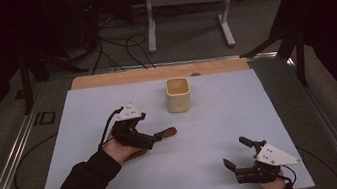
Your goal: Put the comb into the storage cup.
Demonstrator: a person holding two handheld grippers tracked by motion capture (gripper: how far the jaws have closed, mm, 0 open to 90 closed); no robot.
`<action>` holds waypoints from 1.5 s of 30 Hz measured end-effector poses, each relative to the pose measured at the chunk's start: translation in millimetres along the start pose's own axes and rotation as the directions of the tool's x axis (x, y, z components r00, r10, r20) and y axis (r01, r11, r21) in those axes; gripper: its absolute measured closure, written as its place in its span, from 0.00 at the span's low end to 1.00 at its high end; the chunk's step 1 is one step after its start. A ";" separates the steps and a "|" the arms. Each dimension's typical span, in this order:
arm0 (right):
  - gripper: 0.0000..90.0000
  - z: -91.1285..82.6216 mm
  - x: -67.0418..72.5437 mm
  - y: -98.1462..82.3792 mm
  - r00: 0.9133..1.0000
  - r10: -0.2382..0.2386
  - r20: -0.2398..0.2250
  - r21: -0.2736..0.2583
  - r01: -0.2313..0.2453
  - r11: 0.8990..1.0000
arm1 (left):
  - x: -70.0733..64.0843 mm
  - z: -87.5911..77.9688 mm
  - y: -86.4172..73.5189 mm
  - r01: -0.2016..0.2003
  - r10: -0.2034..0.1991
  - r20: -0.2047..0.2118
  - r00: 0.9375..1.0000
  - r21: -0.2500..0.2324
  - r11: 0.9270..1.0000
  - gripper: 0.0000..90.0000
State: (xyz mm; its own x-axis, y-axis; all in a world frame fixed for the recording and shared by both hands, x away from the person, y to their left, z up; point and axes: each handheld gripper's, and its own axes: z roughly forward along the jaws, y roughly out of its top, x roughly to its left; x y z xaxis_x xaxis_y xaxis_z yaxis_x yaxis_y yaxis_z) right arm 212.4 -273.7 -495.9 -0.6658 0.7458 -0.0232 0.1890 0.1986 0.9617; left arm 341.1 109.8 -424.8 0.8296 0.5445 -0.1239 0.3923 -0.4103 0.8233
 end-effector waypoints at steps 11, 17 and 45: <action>0.10 0.3 0.4 0.0 1.000 0.003 -0.006 0.002 -0.003 1.000 | 4.8 17.1 2.5 0.023 -0.023 -0.009 1.000 0.031 0.999 0.21; 0.10 0.5 0.6 0.0 1.000 0.001 -0.009 0.002 -0.001 1.000 | 7.9 25.1 2.8 0.036 -0.035 -0.033 0.999 0.046 0.998 0.33; 0.10 0.8 1.5 0.0 1.000 0.001 -0.022 0.008 -0.001 1.000 | 21.1 78.1 -3.4 0.138 -0.102 -0.171 0.980 0.213 0.967 0.96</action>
State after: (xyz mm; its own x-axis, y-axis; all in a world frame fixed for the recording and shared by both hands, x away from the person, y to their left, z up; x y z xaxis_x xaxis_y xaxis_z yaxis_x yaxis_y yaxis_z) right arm 212.0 -272.1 -496.1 -0.6813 0.7318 -0.0157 0.1954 0.2026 0.9596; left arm 388.4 65.5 -473.6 0.7048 0.7007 -0.1108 0.5786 -0.4775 0.6612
